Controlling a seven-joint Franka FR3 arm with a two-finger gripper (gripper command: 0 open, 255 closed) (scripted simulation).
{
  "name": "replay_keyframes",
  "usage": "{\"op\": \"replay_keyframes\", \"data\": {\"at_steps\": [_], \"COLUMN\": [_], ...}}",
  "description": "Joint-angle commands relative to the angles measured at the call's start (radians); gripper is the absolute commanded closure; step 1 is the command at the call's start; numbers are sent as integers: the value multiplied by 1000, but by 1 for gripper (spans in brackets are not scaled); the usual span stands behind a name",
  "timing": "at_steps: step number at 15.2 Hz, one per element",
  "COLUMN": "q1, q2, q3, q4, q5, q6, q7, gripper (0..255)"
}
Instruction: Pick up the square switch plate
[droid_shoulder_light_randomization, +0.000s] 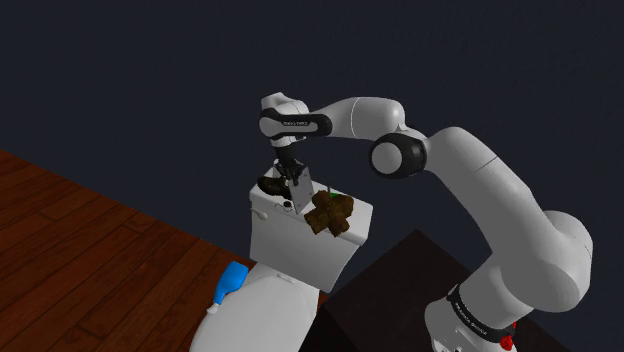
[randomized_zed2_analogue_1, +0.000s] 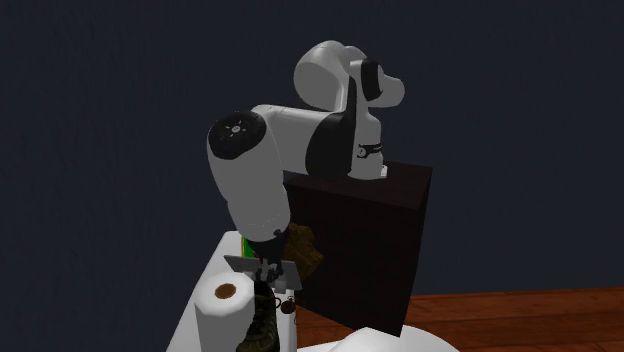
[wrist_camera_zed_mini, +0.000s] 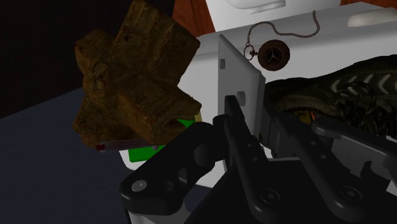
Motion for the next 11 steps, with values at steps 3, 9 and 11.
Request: {"op": "replay_keyframes", "data": {"at_steps": [3,9,11], "q1": [-2,-6,-6], "q2": [-5,-65,-81], "q3": [0,5,6], "q4": [-8,-38,-40], "q5": [0,3,3], "q6": [4,-27,-41], "q7": [0,-2,-4], "gripper": [255,255,255]}}
